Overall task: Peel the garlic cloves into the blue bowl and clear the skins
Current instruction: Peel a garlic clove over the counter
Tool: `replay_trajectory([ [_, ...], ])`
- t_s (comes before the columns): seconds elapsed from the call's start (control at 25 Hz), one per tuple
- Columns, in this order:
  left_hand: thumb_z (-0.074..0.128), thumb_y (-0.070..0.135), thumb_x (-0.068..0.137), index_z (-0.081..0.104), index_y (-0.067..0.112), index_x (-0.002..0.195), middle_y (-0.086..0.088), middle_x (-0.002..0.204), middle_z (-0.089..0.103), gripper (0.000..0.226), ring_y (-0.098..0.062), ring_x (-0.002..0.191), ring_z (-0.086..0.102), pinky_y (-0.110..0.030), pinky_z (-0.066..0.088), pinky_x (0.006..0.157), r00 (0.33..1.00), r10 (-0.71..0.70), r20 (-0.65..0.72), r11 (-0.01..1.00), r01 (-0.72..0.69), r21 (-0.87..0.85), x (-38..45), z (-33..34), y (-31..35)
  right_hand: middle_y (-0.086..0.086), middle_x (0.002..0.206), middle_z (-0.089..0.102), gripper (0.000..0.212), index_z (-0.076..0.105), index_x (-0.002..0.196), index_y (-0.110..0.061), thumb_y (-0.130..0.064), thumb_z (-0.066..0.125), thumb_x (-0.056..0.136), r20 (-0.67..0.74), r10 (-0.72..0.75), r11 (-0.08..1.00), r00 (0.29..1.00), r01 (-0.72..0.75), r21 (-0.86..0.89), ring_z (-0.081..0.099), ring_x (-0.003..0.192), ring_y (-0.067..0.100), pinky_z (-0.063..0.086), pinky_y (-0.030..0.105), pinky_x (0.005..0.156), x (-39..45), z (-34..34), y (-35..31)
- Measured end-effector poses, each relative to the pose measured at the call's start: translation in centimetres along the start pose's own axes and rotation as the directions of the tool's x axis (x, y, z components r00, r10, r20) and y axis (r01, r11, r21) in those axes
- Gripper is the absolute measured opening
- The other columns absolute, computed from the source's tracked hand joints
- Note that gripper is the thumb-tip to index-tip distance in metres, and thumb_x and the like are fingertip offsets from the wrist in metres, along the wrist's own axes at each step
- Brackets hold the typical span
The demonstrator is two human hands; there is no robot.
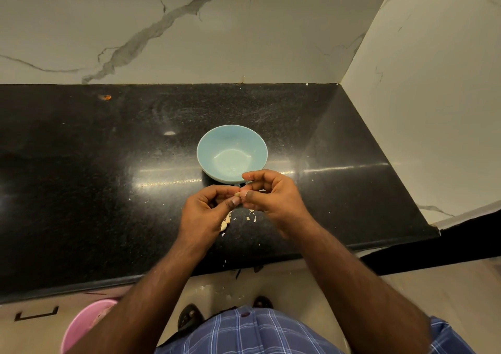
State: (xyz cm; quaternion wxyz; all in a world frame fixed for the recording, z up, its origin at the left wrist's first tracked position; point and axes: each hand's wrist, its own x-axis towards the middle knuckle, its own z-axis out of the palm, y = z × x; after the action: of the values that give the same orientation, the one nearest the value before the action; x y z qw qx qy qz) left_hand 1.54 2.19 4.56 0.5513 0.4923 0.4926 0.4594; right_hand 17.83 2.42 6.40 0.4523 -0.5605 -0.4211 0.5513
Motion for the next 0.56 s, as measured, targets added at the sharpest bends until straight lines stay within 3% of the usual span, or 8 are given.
replay_trajectory([
  [0.32,0.076,0.003,0.086,0.077,0.015,0.095,-0.002,0.088,0.080,0.015,-0.017,0.089,0.077,-0.026,0.061,0.081,1.000,0.020,-0.001,1.000,-0.020,0.004,0.0,0.1,-0.4,0.002,0.084,0.073,0.037,0.063,0.123,-0.019,-0.010,0.070,0.088,-0.002,-0.102,0.944,0.995,0.096,-0.315,0.071,0.083,0.015,0.061,0.037,0.083,0.6,0.6,0.8],
  [0.56,0.074,0.001,0.087,0.075,0.010,0.097,-0.009,0.090,0.078,0.014,-0.018,0.087,0.074,-0.024,0.058,0.076,0.998,-0.022,-0.059,0.993,0.015,-0.115,0.7,0.0,-0.9,-0.009,0.071,0.058,0.025,0.064,0.114,-0.021,-0.007,0.060,0.093,-0.029,-0.115,0.869,0.993,0.087,-0.488,0.053,0.061,0.000,0.045,0.018,0.062,0.4,-0.4,1.0],
])
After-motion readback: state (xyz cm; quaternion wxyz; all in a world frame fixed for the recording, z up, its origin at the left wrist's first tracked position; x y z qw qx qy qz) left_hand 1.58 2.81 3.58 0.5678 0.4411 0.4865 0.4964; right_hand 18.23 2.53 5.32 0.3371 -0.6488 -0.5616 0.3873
